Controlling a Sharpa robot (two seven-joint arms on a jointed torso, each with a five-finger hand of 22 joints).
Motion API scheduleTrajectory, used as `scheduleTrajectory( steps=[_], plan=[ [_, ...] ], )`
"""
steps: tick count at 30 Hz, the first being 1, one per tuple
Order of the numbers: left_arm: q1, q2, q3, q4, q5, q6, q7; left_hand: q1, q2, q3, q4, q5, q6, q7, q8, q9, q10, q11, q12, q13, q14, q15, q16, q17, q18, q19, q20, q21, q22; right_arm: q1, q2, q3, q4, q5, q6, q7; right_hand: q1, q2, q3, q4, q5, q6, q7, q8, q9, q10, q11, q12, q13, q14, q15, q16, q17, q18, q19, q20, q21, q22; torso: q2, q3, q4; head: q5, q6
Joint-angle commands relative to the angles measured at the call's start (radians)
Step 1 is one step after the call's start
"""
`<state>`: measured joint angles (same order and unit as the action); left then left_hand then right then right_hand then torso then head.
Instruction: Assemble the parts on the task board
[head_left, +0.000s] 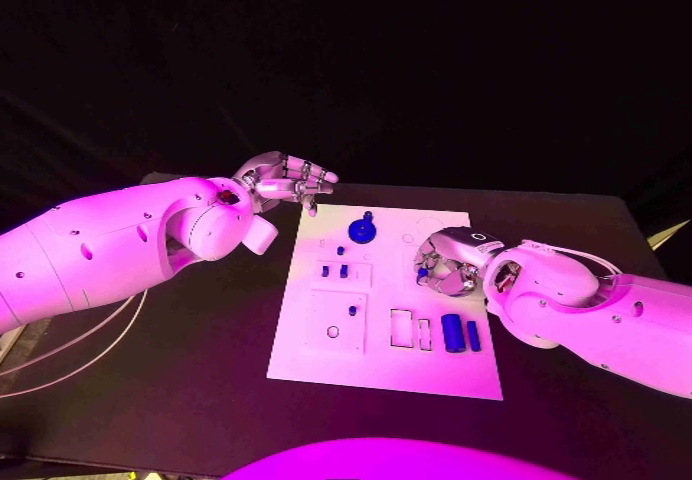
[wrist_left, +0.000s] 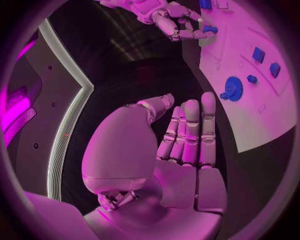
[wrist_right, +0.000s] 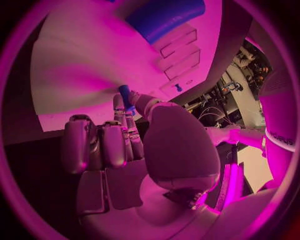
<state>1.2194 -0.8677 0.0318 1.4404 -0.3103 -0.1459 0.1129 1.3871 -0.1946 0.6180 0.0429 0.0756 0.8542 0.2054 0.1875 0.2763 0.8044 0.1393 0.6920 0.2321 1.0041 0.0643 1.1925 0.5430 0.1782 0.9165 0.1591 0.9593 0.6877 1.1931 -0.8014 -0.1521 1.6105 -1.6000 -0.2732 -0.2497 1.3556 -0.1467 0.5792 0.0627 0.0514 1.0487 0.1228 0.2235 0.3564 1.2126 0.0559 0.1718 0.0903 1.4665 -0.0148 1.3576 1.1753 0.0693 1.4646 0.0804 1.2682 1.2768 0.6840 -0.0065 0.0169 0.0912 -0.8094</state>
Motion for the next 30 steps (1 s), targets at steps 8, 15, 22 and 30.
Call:
scheduleTrajectory(
  steps=[8, 15, 22, 30],
  plan=[
    [0.001, 0.001, 0.001, -0.002, -0.001, 0.015, 0.001, -0.005, 0.008, -0.001, 0.006, -0.003, 0.000, 0.002, -0.005, -0.002, -0.005, 0.000, 0.005, -0.001, 0.006, 0.001, 0.004, 0.001, 0.007, 0.007, 0.000, -0.001, -0.002, -0.003, -0.017, -0.001, 0.030, -0.026, -0.091, -0.004, 0.008, 0.022, 0.027, -0.026, 0.004, 0.015, -0.004, 0.026, 0.029, 0.024, -0.003, -0.004, 0.007, 0.030, -0.013, 0.002, -0.007, 0.005, 0.000, -0.008, 0.002, 0.001, -0.001, -0.0004, -0.0003, -0.002, 0.000],
    [0.001, 0.003, 0.001, -0.006, -0.001, 0.015, 0.000, -0.006, 0.009, -0.002, 0.008, -0.003, 0.000, 0.002, -0.005, -0.002, -0.005, 0.000, 0.006, -0.002, 0.006, 0.001, 0.004, 0.001, 0.007, 0.008, 0.000, -0.002, -0.002, 0.015, -0.060, 0.003, 0.095, -0.026, -0.111, -0.002, 0.005, 0.021, 0.032, -0.032, 0.004, 0.017, -0.004, 0.032, 0.035, 0.030, -0.004, -0.007, 0.008, 0.030, -0.014, 0.002, -0.007, 0.005, 0.000, -0.009, 0.004, 0.003, -0.002, -0.0009, -0.0002, -0.002, 0.001],
    [0.001, 0.006, 0.001, -0.010, -0.001, 0.016, 0.000, -0.006, 0.009, -0.002, 0.008, -0.003, 0.000, 0.002, -0.005, -0.002, -0.005, 0.000, 0.006, -0.002, 0.006, 0.001, 0.004, 0.001, 0.007, 0.008, 0.000, -0.002, -0.002, 0.031, -0.085, 0.007, 0.170, -0.030, -0.121, 0.001, 0.003, 0.020, 0.033, -0.034, 0.004, 0.018, -0.005, 0.035, 0.038, 0.032, -0.005, -0.008, 0.008, 0.030, -0.014, 0.003, -0.006, 0.005, 0.000, -0.009, 0.004, 0.004, -0.002, -0.0012, -0.0024, 0.000, 0.004],
    [0.001, 0.012, 0.000, -0.014, -0.001, 0.019, 0.001, -0.006, 0.009, -0.002, 0.008, -0.003, 0.000, 0.002, -0.005, -0.002, -0.005, 0.000, 0.006, -0.002, 0.006, 0.001, 0.004, 0.001, 0.007, 0.008, 0.000, -0.002, -0.002, 0.018, -0.030, 0.006, 0.222, -0.039, -0.121, 0.015, 0.002, 0.020, 0.033, -0.034, 0.004, 0.018, -0.005, 0.036, 0.039, 0.033, -0.005, -0.009, 0.008, 0.030, -0.014, 0.002, -0.007, 0.005, 0.000, -0.009, 0.005, 0.005, -0.002, -0.0005, -0.0014, 0.008, 0.002]
  ],
)
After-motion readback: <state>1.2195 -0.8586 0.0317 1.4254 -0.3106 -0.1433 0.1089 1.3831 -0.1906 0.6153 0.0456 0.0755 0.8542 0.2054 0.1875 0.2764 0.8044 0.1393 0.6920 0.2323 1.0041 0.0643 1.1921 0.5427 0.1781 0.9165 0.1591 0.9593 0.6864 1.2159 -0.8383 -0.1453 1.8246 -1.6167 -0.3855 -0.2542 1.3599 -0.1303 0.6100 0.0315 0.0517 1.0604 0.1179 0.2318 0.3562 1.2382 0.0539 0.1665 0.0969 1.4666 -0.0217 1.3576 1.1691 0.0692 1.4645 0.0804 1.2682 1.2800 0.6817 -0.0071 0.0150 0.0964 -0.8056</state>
